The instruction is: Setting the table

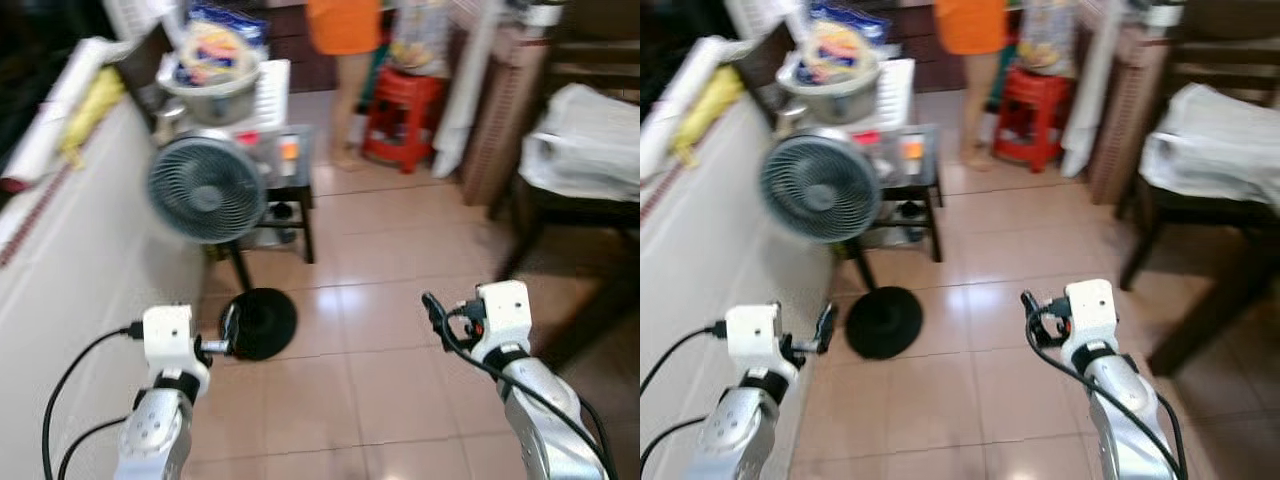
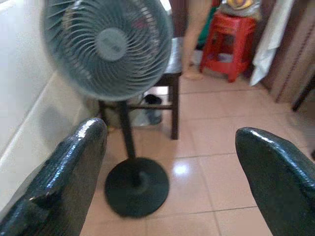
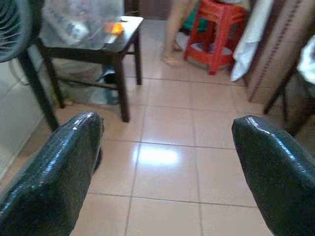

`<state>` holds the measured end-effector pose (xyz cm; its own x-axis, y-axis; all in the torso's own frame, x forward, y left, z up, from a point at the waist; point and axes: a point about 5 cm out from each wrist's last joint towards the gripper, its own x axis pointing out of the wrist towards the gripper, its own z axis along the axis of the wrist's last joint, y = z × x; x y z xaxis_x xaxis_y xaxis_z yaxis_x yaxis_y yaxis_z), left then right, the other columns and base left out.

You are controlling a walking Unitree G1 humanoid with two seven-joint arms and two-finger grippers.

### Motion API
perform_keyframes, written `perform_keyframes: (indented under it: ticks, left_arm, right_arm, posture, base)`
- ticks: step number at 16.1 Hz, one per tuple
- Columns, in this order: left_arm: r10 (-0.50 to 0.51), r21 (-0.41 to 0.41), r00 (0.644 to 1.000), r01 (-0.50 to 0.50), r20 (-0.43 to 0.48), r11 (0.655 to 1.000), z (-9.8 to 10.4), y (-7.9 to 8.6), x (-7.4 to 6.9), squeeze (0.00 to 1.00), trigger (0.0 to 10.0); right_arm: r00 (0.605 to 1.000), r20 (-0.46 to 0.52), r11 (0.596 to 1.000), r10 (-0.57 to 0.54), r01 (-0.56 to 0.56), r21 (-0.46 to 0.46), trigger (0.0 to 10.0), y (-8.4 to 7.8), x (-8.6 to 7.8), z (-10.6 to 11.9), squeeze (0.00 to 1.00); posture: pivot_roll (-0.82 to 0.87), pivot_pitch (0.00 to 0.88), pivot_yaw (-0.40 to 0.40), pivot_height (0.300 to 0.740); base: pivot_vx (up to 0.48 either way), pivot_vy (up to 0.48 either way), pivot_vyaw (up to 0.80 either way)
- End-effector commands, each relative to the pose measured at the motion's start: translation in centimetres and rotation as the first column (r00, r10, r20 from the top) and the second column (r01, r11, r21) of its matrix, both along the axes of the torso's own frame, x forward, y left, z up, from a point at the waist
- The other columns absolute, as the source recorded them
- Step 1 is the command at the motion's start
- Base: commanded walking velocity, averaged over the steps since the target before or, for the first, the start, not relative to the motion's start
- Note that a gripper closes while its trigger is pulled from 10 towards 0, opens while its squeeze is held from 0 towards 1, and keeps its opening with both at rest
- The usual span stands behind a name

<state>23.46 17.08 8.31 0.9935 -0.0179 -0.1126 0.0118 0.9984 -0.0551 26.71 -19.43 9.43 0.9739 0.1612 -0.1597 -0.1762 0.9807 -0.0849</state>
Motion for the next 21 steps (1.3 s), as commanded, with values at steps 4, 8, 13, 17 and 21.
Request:
perform_keyframes:
  ticks: [4, 8, 13, 17, 21]
  left_arm:
    - [0.033, -0.022, 0.999, -0.033, -0.022, 0.999, -0.4, 0.3, -0.1, 0.00, 10.0]
    - [0.029, -0.049, 0.999, -0.030, -0.013, 0.998, -0.4, -0.3, 0.4, 0.00, 10.0]
    - [0.056, -0.069, 0.998, -0.059, -0.038, 0.996, -0.9, -0.4, 0.4, 0.00, 10.0]
    - [0.053, -0.072, 0.998, -0.055, -0.032, 0.996, -0.9, -0.1, 1.0, 0.00, 10.0]
    - [0.042, -0.055, 0.999, -0.043, -0.016, 0.998, -0.5, 0.1, 1.6, 0.00, 10.0]
  right_arm:
    - [1.000, -0.007, 1.000, 0.017, -0.017, 0.009, 10.0, 1.0, 0.9, 0.2, 0.00]
    - [1.000, -0.027, 0.999, 0.008, -0.007, 0.037, 10.0, 1.6, 1.2, -0.3, 0.00]
    - [0.998, -0.052, 0.998, 0.038, -0.036, 0.044, 10.0, 2.3, 0.6, -0.9, 0.00]
    - [0.998, -0.045, 0.999, 0.039, -0.037, 0.041, 10.0, 2.1, 0.9, -0.6, 0.00]
    - [0.999, -0.041, 0.999, 0.031, -0.029, 0.043, 10.0, 2.1, 1.0, -0.4, 0.00]
  posture:
    - [-0.14, 0.065, 0.081, 0.740]
    - [-0.13, 0.080, 0.064, 0.740]
    - [-0.13, 0.080, 0.046, 0.740]
    - [-0.13, 0.078, 0.040, 0.740]
    - [-0.13, 0.076, 0.048, 0.740]
  base:
    - [0.000, 0.000, -0.79]
    - [0.000, 0.000, -0.79]
    - [0.000, 0.000, -0.79]
    - [0.000, 0.000, -0.79]
    - [0.000, 0.000, -0.79]
